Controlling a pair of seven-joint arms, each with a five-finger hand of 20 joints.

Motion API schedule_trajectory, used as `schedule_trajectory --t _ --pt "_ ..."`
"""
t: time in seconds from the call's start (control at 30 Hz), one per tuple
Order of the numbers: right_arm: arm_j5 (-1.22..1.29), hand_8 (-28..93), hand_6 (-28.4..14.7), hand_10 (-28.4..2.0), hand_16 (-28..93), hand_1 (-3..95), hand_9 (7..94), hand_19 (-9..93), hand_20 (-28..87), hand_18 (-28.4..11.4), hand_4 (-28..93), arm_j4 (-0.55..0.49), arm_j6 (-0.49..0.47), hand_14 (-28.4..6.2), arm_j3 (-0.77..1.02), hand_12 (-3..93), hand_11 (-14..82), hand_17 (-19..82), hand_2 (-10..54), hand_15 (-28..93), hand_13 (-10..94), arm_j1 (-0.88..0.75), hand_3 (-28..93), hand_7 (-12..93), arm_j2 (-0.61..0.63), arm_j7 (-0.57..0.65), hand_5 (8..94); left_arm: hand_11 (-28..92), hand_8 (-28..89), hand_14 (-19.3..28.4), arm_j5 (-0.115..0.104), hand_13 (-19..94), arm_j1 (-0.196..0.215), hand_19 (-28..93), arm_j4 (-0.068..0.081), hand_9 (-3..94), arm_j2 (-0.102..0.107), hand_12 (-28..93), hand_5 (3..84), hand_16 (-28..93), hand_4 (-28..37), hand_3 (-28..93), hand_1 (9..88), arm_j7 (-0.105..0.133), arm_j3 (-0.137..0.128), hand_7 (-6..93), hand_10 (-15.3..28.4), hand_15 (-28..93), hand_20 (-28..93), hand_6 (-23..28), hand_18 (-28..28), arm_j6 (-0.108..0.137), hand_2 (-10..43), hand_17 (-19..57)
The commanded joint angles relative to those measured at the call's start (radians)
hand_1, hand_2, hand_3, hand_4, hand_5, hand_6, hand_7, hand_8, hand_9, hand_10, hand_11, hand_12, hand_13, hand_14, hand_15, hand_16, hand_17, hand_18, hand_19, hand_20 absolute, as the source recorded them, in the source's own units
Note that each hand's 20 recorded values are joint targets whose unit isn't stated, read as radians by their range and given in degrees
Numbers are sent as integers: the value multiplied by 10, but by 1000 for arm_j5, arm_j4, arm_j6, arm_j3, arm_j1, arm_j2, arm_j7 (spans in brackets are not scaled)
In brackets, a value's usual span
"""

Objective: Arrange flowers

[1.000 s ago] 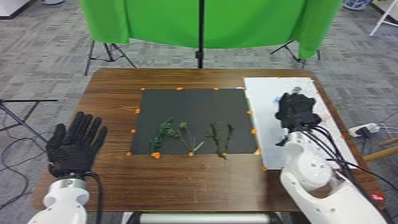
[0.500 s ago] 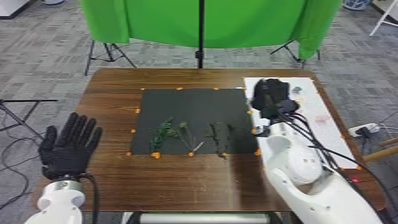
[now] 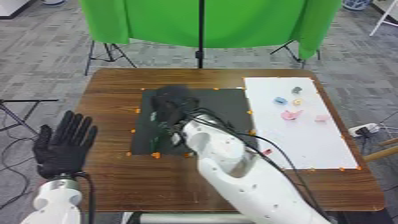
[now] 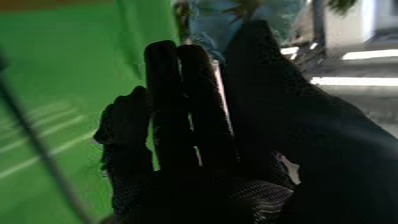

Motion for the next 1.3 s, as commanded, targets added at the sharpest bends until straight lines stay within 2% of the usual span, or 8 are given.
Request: schedule_trajectory --t 0.03,0.17,0.3,0.67,0.87,1.03,1.2,1.3 --pt "-94 12 -4 -156 122 574 591 877 516 -234 -283 93 -23 -140 -39 126 118 266 -95 463 428 -20 765 404 -115 13 796 205 -101 158 -3 312 -23 362 -1 430 29 78 497 -81 -283 765 244 -23 14 124 145 367 128 94 137 47 186 -69" --pt "-176 11 -4 -157 123 572 589 871 514 -233 -283 156 1 -141 -19 127 119 263 -95 461 424 -30 766 414 -156 -4 788 208 -102 158 -7 313 -50 364 11 433 20 78 499 -82 -283 762 251 -41 44 126 145 372 129 93 137 30 187 -69" --pt "-246 1 -7 -159 124 569 584 871 513 -235 -283 226 -16 -141 49 127 118 263 -95 461 421 -35 769 425 -218 -67 768 210 -104 159 -2 313 -52 365 11 434 26 77 499 -85 -283 763 252 -41 44 128 145 375 130 94 137 28 187 -70" --pt "-213 -52 -27 -182 111 534 514 863 502 -242 -283 153 -125 -162 9 127 122 247 -95 468 366 -51 798 476 -176 25 624 208 -106 158 -1 314 -56 369 21 439 10 73 500 -88 -283 761 256 -55 58 122 139 378 130 93 137 11 189 -71" --pt "-158 -179 -25 -187 110 451 497 857 502 -245 -283 127 -99 -168 -16 128 119 238 -95 462 357 -41 879 275 -158 54 632 208 -104 158 0 314 -64 371 26 439 11 73 500 -89 -283 760 258 -57 59 121 139 380 130 93 137 12 190 -72" --pt "-178 -167 -28 -187 110 441 496 854 502 -245 -283 147 -97 -169 11 129 119 236 -95 461 355 -42 880 250 -178 48 629 207 -104 158 2 314 -78 372 30 439 8 73 500 -89 -283 760 258 -69 71 123 138 381 129 92 137 10 191 -73" --pt "-158 -158 -34 -189 107 434 496 856 500 -248 -283 138 -96 -172 31 128 119 237 -95 461 354 -36 876 218 -170 58 612 208 -104 158 -7 314 -59 373 26 439 2 73 501 -89 -283 761 258 -53 60 123 138 381 129 93 138 14 191 -74" --pt "-110 -155 -35 -191 107 430 493 856 499 -249 -283 105 -111 -174 50 128 119 237 -95 462 353 -33 875 212 -148 91 607 207 -104 158 -2 315 -47 374 22 439 -14 73 501 -90 -283 760 258 -67 44 123 138 381 129 93 138 20 192 -74"
